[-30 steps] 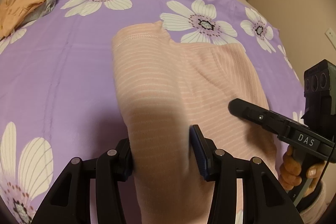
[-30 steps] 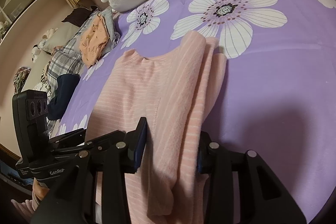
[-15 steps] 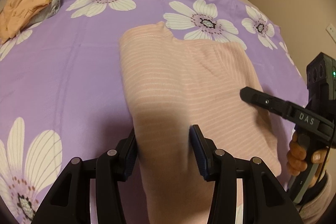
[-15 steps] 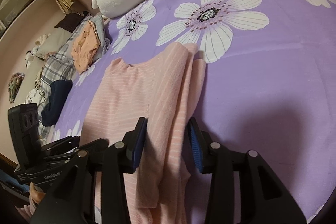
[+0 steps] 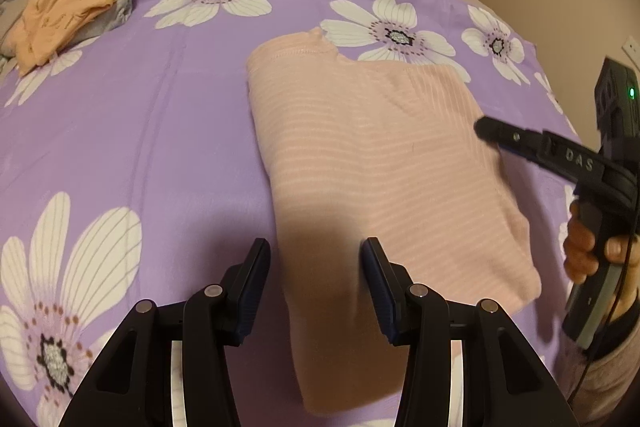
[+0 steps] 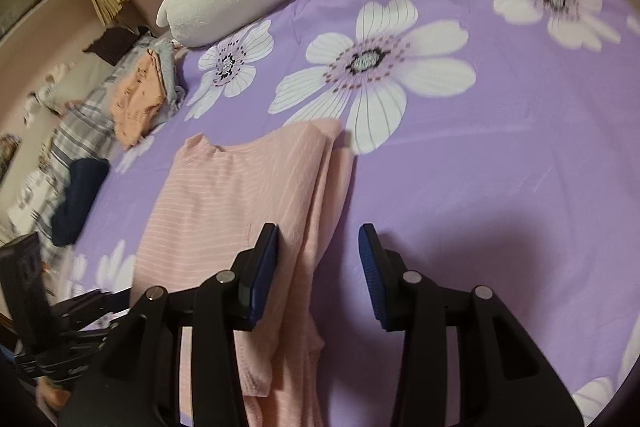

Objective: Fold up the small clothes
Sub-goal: 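Open both tools to release the folded pink shirt onto the bed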

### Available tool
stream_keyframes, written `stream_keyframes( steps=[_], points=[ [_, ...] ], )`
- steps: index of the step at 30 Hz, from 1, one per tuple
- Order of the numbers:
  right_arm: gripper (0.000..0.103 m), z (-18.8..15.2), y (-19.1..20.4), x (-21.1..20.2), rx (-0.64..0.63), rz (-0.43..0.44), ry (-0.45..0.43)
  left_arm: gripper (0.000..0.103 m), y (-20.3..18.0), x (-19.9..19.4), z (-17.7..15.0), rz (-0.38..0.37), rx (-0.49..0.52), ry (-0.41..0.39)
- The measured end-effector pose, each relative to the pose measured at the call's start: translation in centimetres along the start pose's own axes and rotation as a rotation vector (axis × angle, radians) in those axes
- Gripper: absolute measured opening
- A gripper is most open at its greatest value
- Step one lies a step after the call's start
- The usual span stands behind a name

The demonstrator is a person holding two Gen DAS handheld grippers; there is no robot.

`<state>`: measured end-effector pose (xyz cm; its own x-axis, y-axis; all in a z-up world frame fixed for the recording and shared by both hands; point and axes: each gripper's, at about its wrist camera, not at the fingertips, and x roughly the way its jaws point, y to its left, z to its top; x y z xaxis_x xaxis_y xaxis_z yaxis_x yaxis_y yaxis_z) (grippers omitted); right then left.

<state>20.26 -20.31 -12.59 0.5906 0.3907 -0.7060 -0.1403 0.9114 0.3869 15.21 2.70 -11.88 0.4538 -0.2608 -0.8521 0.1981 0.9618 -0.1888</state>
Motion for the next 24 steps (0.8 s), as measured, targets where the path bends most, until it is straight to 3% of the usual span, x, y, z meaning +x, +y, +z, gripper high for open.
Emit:
stream_keyframes(
  steps=[7,11,14,20,24],
  points=[
    [0.031,1.2,1.0,-0.9,-0.067,-0.099,-0.060,0.047,-0.3,-0.7,-1.3,0.022,0.004,0.016],
    [0.029,1.8,1.9,-1.7,-0.092,0.001,-0.089,0.047,-0.4,-0.6,-2.0,0.029,-0.002,0.030],
    [0.026,1.6,2.6,-1.1,-0.120,0.040,-0.059,0.047,-0.4,-0.4,-2.3,0.026,-0.012,0.039],
    [0.022,1.2,2.0,2.2,-0.109,-0.065,0.049,0.047,-0.3,-0.4,-2.6,0.020,-0.024,0.046],
    [0.022,1.1,1.3,2.0,-0.076,-0.061,0.057,0.047,-0.4,-0.5,-2.6,0.025,-0.024,0.047]
  ],
)
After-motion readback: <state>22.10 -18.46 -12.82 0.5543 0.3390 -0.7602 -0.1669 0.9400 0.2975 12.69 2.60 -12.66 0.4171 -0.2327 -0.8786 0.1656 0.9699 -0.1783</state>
